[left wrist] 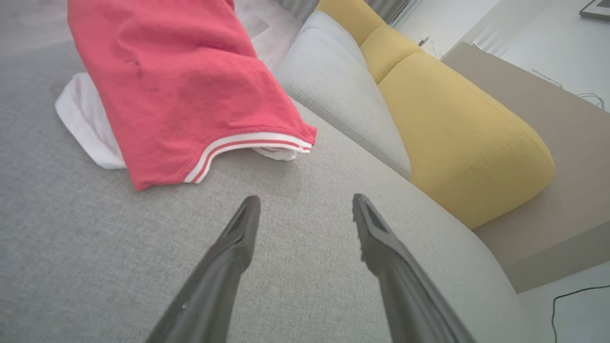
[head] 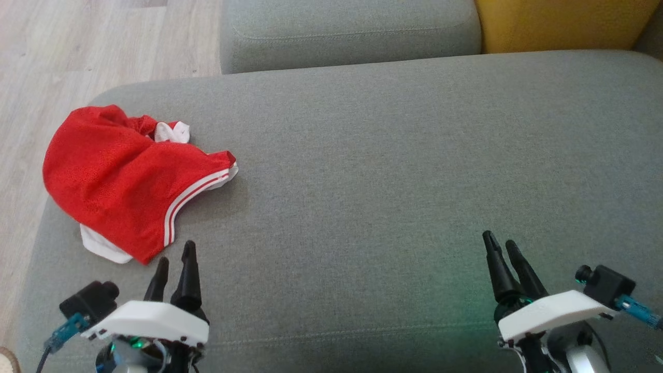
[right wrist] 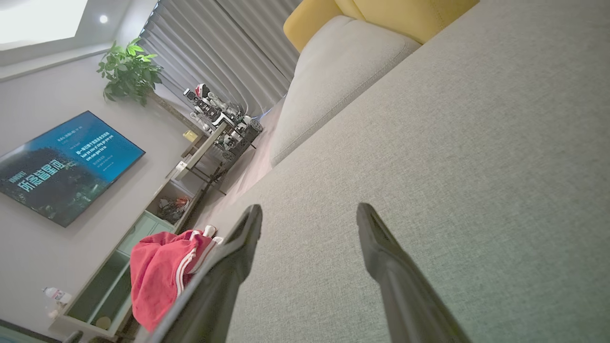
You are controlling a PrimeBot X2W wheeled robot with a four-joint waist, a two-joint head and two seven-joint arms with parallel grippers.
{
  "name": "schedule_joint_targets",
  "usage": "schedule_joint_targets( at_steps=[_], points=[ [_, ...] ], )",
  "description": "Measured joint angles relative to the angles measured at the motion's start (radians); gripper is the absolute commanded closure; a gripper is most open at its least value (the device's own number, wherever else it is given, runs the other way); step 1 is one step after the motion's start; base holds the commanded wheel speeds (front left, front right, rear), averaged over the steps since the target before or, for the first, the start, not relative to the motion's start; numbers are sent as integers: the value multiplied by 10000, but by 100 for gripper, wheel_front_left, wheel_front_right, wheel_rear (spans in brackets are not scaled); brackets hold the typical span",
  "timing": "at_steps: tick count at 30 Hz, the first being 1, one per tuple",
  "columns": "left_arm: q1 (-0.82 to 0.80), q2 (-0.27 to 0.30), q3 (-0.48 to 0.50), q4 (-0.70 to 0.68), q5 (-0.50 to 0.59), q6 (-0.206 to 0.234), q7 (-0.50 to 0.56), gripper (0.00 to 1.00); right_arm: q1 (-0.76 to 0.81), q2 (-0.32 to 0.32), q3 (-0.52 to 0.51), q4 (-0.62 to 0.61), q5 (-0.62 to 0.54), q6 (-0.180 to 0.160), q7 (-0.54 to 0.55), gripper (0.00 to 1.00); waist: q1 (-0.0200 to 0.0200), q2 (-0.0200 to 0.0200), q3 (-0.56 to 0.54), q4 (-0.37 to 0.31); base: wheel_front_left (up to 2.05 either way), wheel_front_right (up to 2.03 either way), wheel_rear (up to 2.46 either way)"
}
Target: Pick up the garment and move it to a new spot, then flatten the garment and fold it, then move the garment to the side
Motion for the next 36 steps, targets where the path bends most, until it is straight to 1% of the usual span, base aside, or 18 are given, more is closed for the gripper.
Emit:
schedule_joint_targets(
  at_steps=[10, 12, 16, 20, 31, 36],
  points=[
    [-23, 184, -441, -431, 1304, 466, -309, 0, -12, -4, 163, -247, -1095, 0, -290, 0, 0, 0, -45, -51, 0, 0, 0],
    [-56, 236, -585, -504, 1572, 499, -382, 0, -19, -4, 215, -290, -1325, 0, -362, 0, 0, 0, -62, -59, 0, 0, 0],
    [-168, 330, -734, -729, 2117, 692, -483, 0, -21, -6, 253, -349, -1825, 0, -472, 0, 0, 0, -79, -58, 0, 0, 0],
    [-167, 378, -917, -851, 2625, 995, -573, 0, -30, -8, 316, -439, -2318, 0, -585, 0, 0, 0, -74, -83, 0, 0, 0],
    [-170, 663, -1484, -1285, 3990, 1476, -926, 0, -42, -12, 541, -629, -3722, 0, -899, 0, 0, 0, -149, -115, 0, 0, 0],
    [-170, 708, -1662, -1438, 4608, 1689, -1070, 0, -43, -15, 642, -692, -4324, 0, -1037, 0, 0, 0, -210, -126, 0, 0, 0]
  ],
)
